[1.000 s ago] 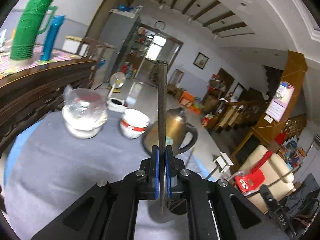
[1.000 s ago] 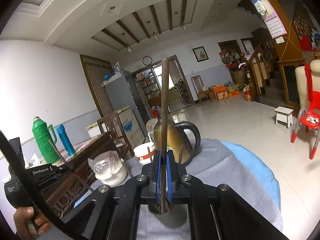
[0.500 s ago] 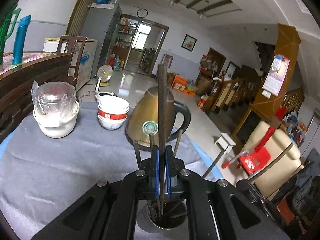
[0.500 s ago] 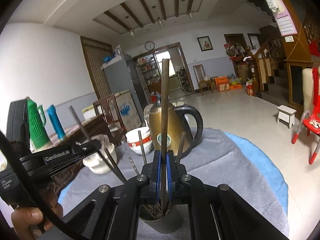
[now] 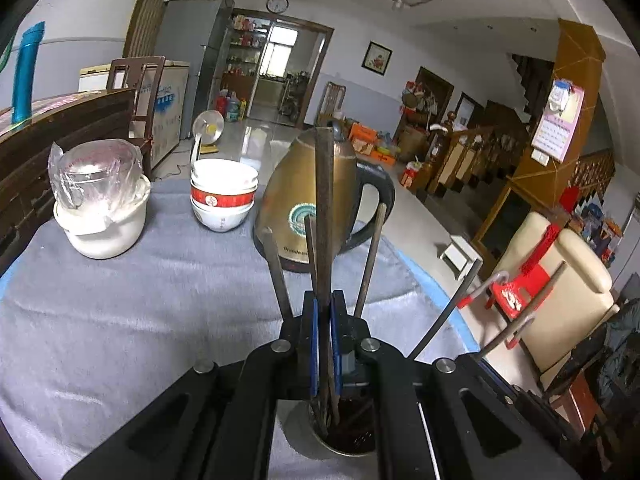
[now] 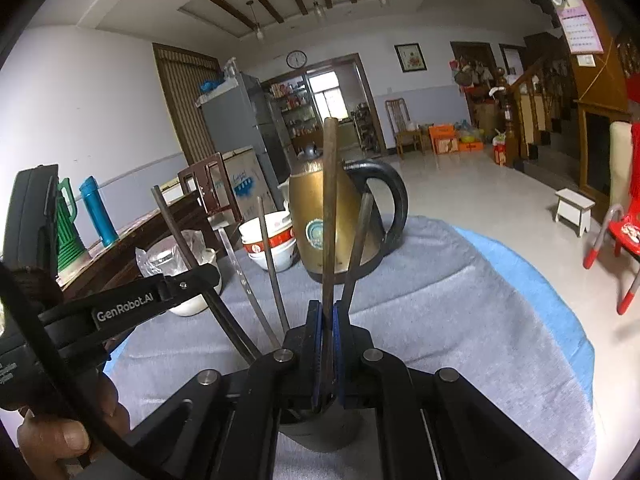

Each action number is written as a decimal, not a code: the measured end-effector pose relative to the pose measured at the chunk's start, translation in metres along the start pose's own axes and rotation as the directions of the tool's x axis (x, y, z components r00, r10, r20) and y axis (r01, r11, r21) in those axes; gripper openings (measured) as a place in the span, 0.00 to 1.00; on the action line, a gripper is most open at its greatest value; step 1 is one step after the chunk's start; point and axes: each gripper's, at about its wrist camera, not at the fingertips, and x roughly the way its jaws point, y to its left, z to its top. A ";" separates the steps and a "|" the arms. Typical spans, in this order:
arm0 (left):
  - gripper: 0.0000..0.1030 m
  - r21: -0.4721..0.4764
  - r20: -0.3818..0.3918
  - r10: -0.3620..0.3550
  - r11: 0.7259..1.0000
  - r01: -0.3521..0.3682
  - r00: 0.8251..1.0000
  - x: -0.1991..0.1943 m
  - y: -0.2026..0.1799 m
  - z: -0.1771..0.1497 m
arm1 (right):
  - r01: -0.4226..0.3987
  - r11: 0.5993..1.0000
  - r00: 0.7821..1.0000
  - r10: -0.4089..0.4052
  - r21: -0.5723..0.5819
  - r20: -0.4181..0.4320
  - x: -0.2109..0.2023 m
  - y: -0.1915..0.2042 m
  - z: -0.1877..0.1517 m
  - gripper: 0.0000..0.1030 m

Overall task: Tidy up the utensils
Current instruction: 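Lower the chopsticks into the grey cup and open both tools, then move both open tools back over the last dark chopsticks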

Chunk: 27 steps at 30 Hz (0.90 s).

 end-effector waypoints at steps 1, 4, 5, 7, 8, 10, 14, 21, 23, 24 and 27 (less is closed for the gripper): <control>0.06 0.003 -0.012 -0.001 1.000 0.001 1.000 0.001 -0.001 0.000 | 0.000 1.000 1.000 0.000 0.000 -0.016 0.003 0.000 -0.001 0.06; 0.06 0.007 -0.043 0.007 1.000 -0.007 0.999 0.003 -0.001 -0.001 | 0.006 1.000 0.999 -0.005 0.010 -0.046 0.008 -0.001 0.000 0.07; 0.10 0.003 -0.049 0.011 1.000 -0.010 0.999 0.002 0.000 -0.001 | 0.010 1.000 0.999 -0.009 0.014 -0.052 0.009 -0.002 -0.001 0.07; 0.23 -0.009 -0.059 -0.001 1.000 0.001 0.998 -0.004 0.002 0.001 | 0.029 0.999 0.997 -0.028 0.020 -0.074 0.011 -0.002 0.001 0.08; 0.33 -0.012 -0.052 -0.006 1.000 0.006 0.999 -0.010 0.002 0.002 | 0.041 0.999 0.996 -0.039 0.016 -0.085 0.011 -0.003 0.002 0.09; 0.46 -0.016 -0.021 0.007 1.000 -0.007 1.000 -0.025 0.004 0.005 | 0.059 0.998 0.995 -0.058 0.011 -0.085 0.007 -0.003 0.005 0.18; 0.51 -0.047 0.027 0.006 0.999 -0.005 1.000 -0.061 0.015 0.012 | 0.090 0.995 0.995 -0.089 0.038 -0.033 -0.014 -0.006 0.013 0.66; 0.72 -0.067 0.078 0.102 0.993 -0.097 0.992 -0.123 0.060 -0.003 | 0.082 0.995 0.995 -0.085 0.048 0.059 -0.075 0.000 0.011 0.67; 0.73 -0.072 0.027 0.185 0.980 -0.183 0.982 -0.130 0.082 -0.022 | 0.068 0.997 0.997 -0.069 0.033 0.039 -0.084 0.007 0.002 0.67; 0.73 -0.077 -0.007 0.220 0.972 -0.220 0.975 -0.129 0.092 -0.030 | 0.062 0.998 0.998 -0.063 0.024 0.017 -0.086 0.011 -0.007 0.67; 0.73 -0.091 -0.110 0.280 0.952 -0.291 0.954 -0.120 0.121 -0.056 | 0.028 1.000 0.996 -0.027 0.009 -0.084 -0.082 0.023 -0.035 0.67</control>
